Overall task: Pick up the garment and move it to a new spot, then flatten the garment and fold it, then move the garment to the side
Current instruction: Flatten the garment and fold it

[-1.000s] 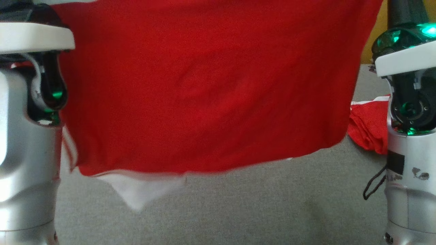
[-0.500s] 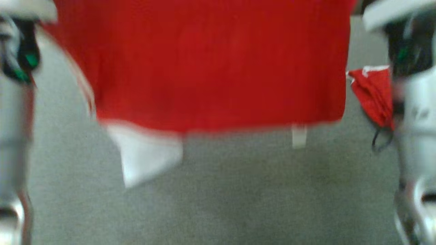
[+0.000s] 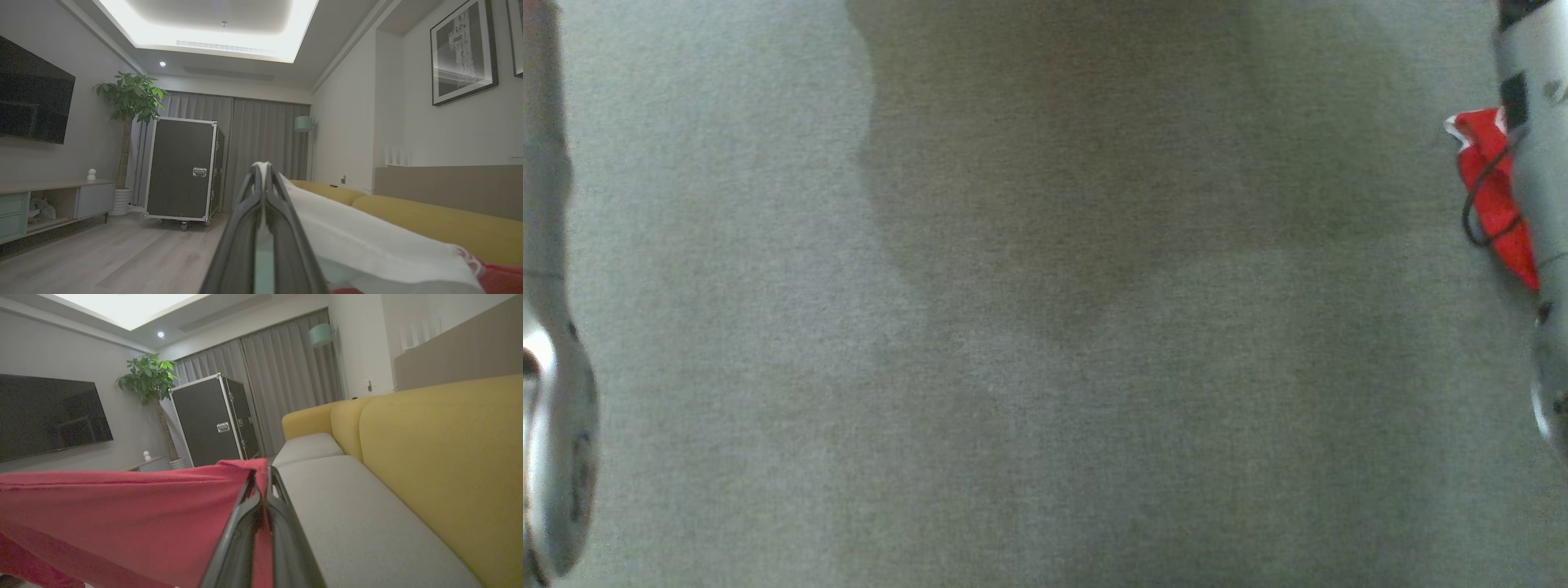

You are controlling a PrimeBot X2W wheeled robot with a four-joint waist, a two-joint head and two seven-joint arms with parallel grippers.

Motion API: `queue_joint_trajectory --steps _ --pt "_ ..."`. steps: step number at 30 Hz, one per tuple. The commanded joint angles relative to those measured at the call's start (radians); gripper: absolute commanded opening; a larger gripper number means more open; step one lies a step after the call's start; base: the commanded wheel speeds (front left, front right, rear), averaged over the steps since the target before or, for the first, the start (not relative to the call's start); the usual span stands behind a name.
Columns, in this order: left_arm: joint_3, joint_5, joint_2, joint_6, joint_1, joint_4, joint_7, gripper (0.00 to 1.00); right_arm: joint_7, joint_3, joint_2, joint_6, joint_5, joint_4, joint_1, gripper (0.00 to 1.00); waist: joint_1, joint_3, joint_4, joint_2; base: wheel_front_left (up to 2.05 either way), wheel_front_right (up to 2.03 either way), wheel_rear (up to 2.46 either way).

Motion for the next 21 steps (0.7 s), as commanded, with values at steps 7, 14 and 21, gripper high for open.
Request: queue_joint_trajectory --steps 7,14,21 --pt "-0.014 0.009 0.027 -0.044 0.242 0.037 -0.019 0.0 0.019 0.091 0.003 -0.001 0.066 0.134 0.161 0.0 -0.0002 -0.042 0.025 0.0 0.0 0.0 0.0" --pt "-0.078 0.007 0.044 -0.084 0.535 0.003 -0.015 0.0 0.203 0.271 -0.063 -0.001 0.145 0.125 0.352 0.0 -0.0002 -0.123 0.052 0.0 0.0 0.0 0.0" --pt "-0.185 -0.025 0.112 -0.093 0.761 -0.126 0.092 0.0 0.397 0.47 -0.205 -0.001 0.27 -0.03 0.507 0.0 -0.0002 -0.209 0.048 0.0 0.0 0.0 0.0"
